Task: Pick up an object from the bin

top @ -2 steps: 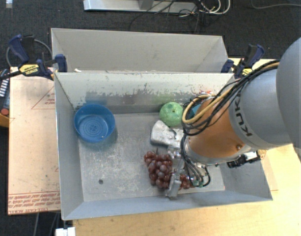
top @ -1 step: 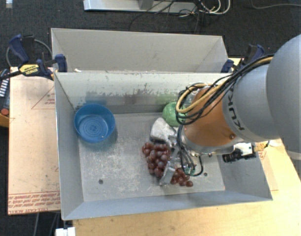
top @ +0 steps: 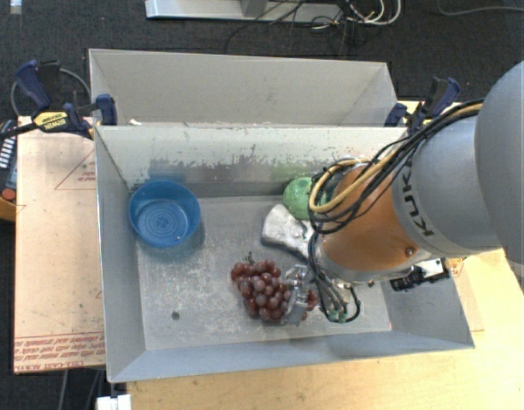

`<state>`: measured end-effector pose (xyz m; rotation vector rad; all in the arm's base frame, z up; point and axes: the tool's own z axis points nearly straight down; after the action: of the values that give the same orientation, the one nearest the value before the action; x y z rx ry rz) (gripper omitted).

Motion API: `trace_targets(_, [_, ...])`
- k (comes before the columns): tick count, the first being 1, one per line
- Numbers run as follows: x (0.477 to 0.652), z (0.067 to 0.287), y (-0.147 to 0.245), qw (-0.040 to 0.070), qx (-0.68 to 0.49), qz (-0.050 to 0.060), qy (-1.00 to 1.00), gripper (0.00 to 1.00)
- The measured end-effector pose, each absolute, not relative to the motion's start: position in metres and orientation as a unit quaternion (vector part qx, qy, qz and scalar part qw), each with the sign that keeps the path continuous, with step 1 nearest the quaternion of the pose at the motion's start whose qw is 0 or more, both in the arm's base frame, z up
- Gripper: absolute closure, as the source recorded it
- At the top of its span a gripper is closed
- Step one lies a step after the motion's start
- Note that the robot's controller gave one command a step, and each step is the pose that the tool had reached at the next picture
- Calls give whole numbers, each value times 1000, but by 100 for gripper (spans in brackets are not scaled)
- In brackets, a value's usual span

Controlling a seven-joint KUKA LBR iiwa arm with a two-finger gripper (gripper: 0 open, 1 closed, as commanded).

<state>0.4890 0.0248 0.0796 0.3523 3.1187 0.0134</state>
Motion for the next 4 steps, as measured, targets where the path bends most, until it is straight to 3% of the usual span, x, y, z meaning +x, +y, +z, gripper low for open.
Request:
trace_targets(1, [489,80,25,2,112,4,994,100])
trace_targets(2, [487,165,23,-1,115,4,993,100])
trace_targets(3, [488,96,26,1,134,4,991,0])
trace_targets(4, [488,94,26,0,136,4,991,0])
